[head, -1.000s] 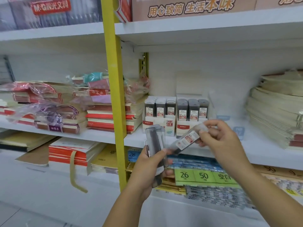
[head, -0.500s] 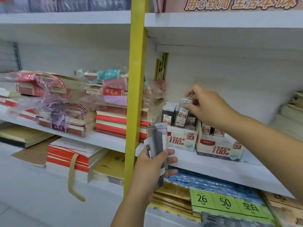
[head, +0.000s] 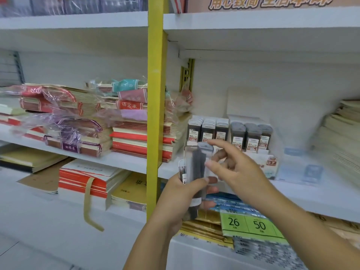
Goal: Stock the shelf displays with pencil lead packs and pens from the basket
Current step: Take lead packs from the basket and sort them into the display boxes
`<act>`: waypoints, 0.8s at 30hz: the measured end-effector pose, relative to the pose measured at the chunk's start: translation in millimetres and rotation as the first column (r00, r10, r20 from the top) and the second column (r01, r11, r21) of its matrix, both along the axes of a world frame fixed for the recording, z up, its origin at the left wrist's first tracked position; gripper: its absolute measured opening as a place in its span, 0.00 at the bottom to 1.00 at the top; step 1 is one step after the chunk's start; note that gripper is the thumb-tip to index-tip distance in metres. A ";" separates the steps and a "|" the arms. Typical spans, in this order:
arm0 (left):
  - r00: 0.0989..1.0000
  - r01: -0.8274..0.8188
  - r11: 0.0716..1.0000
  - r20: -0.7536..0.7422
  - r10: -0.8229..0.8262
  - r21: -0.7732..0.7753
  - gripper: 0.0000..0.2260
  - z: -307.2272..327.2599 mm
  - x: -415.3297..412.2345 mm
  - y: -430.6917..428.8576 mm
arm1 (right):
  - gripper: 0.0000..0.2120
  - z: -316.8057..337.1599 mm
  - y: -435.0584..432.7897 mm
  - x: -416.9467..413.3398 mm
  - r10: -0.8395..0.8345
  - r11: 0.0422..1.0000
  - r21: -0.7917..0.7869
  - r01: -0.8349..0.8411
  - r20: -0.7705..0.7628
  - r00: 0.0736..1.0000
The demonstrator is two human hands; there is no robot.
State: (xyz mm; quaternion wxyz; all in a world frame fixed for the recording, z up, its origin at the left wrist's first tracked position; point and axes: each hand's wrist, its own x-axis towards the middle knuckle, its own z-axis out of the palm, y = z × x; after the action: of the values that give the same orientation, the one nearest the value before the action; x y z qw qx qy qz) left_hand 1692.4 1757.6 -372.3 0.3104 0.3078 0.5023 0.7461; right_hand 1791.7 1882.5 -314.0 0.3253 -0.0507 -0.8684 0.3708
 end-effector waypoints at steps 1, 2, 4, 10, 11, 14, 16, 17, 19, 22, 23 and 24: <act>1.000 0.028 1.000 -0.005 -0.028 -0.010 0.13 -2.0 4.2 0.0 | 0.22 -7.2 -0.4 4.4 0.024 0.996 -0.090 -0.026 -0.023 0.999; 0.999 0.054 0.998 0.005 -0.054 -0.021 0.12 -4.2 9.9 -0.3 | 0.23 -12.6 0.3 10.2 0.030 0.985 -0.169 -0.038 -0.049 0.998; 0.994 0.099 0.995 0.041 -0.098 -0.032 0.11 -9.7 18.4 -1.3 | 0.22 -18.7 4.0 21.9 0.037 0.956 -0.286 -0.059 -0.084 0.996; 0.992 0.110 0.992 0.074 -0.105 -0.061 0.17 -14.6 26.8 -8.0 | 0.18 -21.1 16.4 47.5 0.100 0.894 -0.426 -0.136 -0.106 0.989; 0.994 0.096 0.993 0.062 -0.092 -0.072 0.19 -14.9 28.8 -8.1 | 0.15 -22.0 16.0 49.6 0.103 0.884 -0.445 -0.144 -0.114 0.988; 0.999 0.034 0.993 0.041 -0.030 -0.117 0.16 -16.6 36.6 -6.6 | 0.12 -25.8 12.8 54.3 0.059 0.898 -0.430 -0.090 -0.083 0.995; 0.999 -0.008 0.994 0.046 0.013 -0.113 0.13 -17.1 40.2 -5.6 | 0.09 -27.5 13.7 57.3 0.029 0.901 -0.431 -0.051 -0.058 0.998; 0.998 -0.030 0.993 0.050 0.036 -0.113 0.13 -17.1 40.9 -5.6 | 0.09 -27.7 15.1 59.3 0.018 0.901 -0.434 -0.032 -0.036 0.999; 0.996 -0.069 0.991 0.057 0.076 -0.113 0.13 -16.0 40.6 -6.7 | 0.10 -27.0 18.5 63.4 0.006 0.900 -0.435 -0.003 0.006 1.000; 0.994 -0.070 0.995 0.079 0.076 -0.070 0.11 -13.9 37.9 -8.3 | 0.10 -27.0 20.5 66.3 0.017 0.888 -0.460 -0.003 0.027 0.999; 0.994 -0.067 0.996 0.084 0.072 -0.060 0.10 -13.6 37.3 -8.7 | 0.10 -27.5 20.7 66.5 0.022 0.885 -0.465 -0.009 0.024 0.999; 0.994 -0.062 0.997 0.092 0.067 -0.051 0.10 -13.4 37.1 -8.5 | 0.09 -28.0 21.1 66.5 0.026 0.881 -0.473 -0.015 0.016 1.000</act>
State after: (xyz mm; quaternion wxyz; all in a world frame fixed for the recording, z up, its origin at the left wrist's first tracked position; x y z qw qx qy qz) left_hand 1729.4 1749.1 -385.7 0.3165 0.2487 0.5148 0.7569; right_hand 1858.1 1903.7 -342.0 0.2897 -0.1232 -0.7560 0.5740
